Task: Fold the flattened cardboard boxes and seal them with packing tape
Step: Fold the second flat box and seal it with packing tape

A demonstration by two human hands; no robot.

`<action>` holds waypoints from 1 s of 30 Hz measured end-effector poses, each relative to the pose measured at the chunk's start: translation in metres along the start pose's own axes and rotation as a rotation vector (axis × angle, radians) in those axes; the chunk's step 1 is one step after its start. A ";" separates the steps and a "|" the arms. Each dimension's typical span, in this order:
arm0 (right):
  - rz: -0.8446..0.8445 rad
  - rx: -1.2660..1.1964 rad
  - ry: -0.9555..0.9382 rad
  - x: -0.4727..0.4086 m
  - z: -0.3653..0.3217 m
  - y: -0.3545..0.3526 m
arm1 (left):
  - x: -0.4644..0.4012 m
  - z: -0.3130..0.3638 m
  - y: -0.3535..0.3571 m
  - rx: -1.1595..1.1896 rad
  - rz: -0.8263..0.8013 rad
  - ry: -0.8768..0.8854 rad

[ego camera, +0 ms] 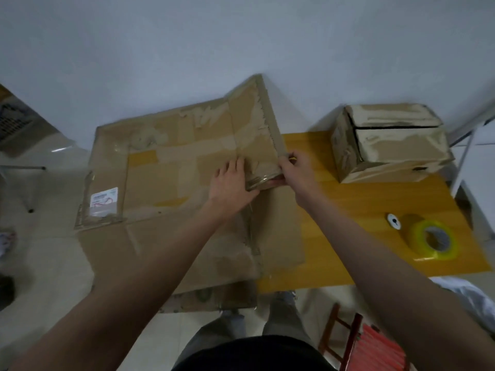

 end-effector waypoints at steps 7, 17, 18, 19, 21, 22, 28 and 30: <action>-0.105 -0.044 -0.123 0.031 -0.052 -0.008 | 0.014 0.024 -0.044 -0.132 0.107 -0.067; -0.235 0.447 0.335 0.003 0.045 -0.075 | 0.065 0.018 -0.123 -0.095 0.446 -0.165; -0.274 0.445 0.383 0.004 0.055 -0.078 | 0.070 0.021 -0.132 -0.115 0.480 -0.185; -0.313 0.434 0.414 0.006 0.062 -0.079 | 0.076 0.025 -0.139 -0.132 0.509 -0.204; -0.401 0.281 0.445 0.011 0.066 -0.075 | 0.089 0.033 -0.152 -0.147 0.557 -0.240; -0.434 0.162 0.455 0.013 0.064 -0.072 | 0.095 0.036 -0.158 -0.145 0.579 -0.252; -0.435 0.167 0.214 0.018 0.001 -0.092 | 0.124 0.059 -0.192 -0.069 0.777 -0.294; -0.346 0.200 0.047 0.016 -0.040 -0.113 | 0.127 0.066 -0.209 0.039 0.883 -0.308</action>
Point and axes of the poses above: each hand's wrist, its own x-axis away from the middle knuckle, its own y-axis out of the palm, z = x × y, the point moved 4 cm from there along -x, towards the middle knuckle, and after that the axes turned 2 degrees about z, right-handed, at the moved point
